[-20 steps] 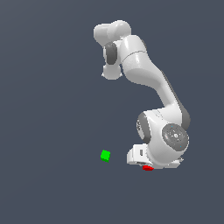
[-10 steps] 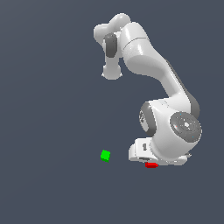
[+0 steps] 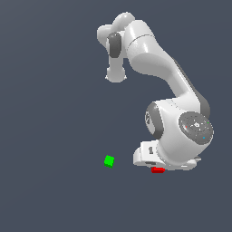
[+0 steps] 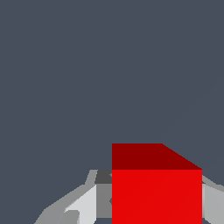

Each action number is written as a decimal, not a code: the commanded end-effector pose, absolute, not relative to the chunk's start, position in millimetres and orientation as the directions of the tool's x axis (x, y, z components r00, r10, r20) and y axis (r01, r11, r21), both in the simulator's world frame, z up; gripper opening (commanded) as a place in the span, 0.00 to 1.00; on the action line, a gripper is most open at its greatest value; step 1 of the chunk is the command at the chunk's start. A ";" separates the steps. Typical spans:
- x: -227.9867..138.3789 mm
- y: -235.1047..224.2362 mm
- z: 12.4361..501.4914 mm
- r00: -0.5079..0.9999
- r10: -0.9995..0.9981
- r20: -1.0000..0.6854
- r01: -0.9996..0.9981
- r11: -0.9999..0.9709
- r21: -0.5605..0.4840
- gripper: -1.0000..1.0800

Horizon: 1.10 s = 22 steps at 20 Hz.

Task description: Stack the red cube on top of the green cube.

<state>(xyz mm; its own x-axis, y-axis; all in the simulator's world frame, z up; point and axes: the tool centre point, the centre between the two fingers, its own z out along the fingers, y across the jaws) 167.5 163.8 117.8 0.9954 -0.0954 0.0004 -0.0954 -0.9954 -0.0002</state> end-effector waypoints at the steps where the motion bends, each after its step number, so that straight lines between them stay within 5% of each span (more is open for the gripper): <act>1: 167.3 162.5 118.0 0.995 -0.096 0.001 -0.096 -0.995 0.000 0.00; 12: 160.8 140.2 111.9 0.995 -0.096 0.001 -0.096 -0.995 0.000 0.00; 22: 143.6 75.8 94.1 0.995 -0.096 0.001 -0.096 -0.995 0.000 0.00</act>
